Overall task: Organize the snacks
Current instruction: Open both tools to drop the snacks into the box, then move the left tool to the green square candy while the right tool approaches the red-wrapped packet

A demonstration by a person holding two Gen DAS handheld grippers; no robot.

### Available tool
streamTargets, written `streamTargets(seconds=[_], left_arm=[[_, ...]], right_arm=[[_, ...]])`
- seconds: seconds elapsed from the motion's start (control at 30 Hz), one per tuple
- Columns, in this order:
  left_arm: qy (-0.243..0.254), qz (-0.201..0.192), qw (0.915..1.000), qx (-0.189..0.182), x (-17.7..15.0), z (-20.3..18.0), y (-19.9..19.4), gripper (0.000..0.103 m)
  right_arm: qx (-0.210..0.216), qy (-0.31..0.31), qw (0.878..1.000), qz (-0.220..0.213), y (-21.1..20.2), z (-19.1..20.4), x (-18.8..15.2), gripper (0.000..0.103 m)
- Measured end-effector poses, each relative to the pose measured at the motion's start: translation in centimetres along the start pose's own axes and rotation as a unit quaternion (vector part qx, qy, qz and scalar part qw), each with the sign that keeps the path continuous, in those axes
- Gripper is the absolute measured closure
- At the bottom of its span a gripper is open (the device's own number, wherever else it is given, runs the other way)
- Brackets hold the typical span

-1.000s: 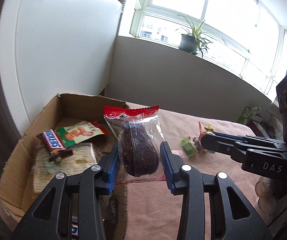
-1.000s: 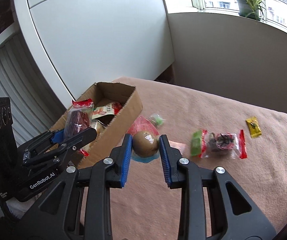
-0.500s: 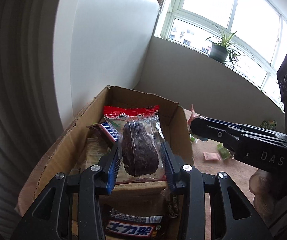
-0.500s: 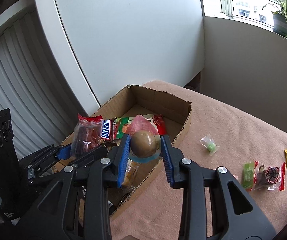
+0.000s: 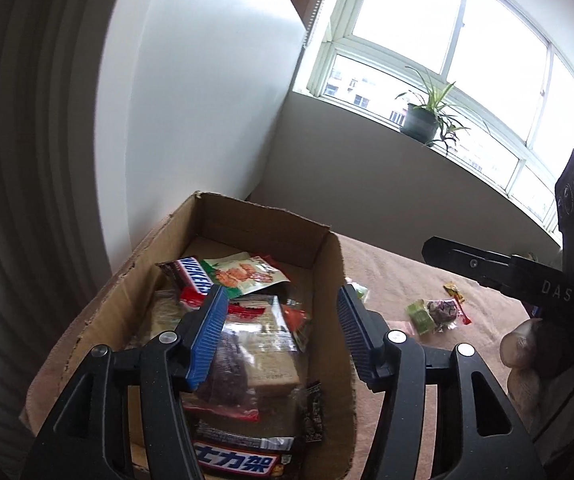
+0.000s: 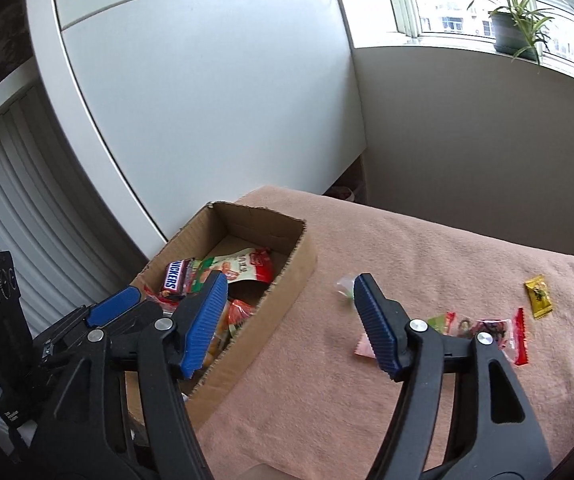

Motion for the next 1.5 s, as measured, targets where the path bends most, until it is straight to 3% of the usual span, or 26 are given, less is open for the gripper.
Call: streamTargets(seconds=[0.13,0.23,0.43,0.5,0.57,0.63,0.7,0.83,0.9,1.13,1.23,1.3,1.5], left_arm=[[0.021,0.0,0.9993,-0.031,0.3,-2.8,0.5,0.047],[0.038,0.021,0.9974,-0.057,0.3,-4.9,1.5,0.047],[0.056,0.101,0.9898,-0.083,0.1,-8.3,5.2,0.047],[0.057,0.135,0.984,-0.1,0.2,-9.3,6.6,0.047],[0.065,0.166,0.9776,-0.112,0.4,-10.4,7.8,0.047],[0.082,0.189,0.9725,-0.109,0.8,-11.5,8.7,0.047],[0.1,0.194,0.971,-0.098,1.8,-12.4,9.4,0.054],[0.09,0.23,0.9625,-0.113,3.5,-13.5,12.2,0.058],[0.063,0.236,0.9644,-0.101,4.0,-13.4,13.7,0.063],[0.024,0.259,0.962,-0.082,3.8,-13.9,18.3,0.063],[0.051,0.263,0.961,-0.069,3.7,-14.6,19.6,0.063],[0.071,0.288,0.9515,-0.079,2.7,-15.1,20.5,0.067],[0.149,0.278,0.9465,-0.066,1.4,-16.9,19.1,0.068]], right_arm=[[-0.03,0.023,0.999,-0.012,-2.2,-3.8,0.7,0.035],[-0.055,0.041,0.997,-0.019,-3.7,-6.9,1.4,0.035],[-0.091,0.086,0.992,-0.017,-5.9,-13.0,2.2,0.035],[-0.085,0.104,0.991,-0.005,-6.0,-14.8,2.2,0.035],[-0.072,0.124,0.99,0.009,-6.0,-16.5,2.2,0.044],[-0.064,0.137,0.988,0.03,-5.5,-17.9,2.1,0.065],[-0.055,0.141,0.987,0.049,-4.7,-18.8,2.2,0.067],[-0.036,0.126,0.987,0.097,-2.0,-18.7,2.7,0.071],[-0.039,0.114,0.986,0.117,-0.6,-18.4,2.9,0.073],[-0.071,0.098,0.98,0.161,3.6,-18.7,2.4,0.078],[-0.076,0.093,0.977,0.177,4.0,-18.9,1.7,0.078],[-0.071,0.08,0.978,0.18,3.3,-18.7,1.2,0.078],[-0.077,0.044,0.976,0.201,1.3,-17.6,-0.7,0.078]])
Point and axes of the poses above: each gripper's, at about its wrist camera, not at the fingertips, and y roughly the way its jaws point, z to its left, x to its top, the point moved 2 cm from there along y, roughly the way its jaws point, and after that the axes turned 10 degrees about y, right-handed, at the moved point
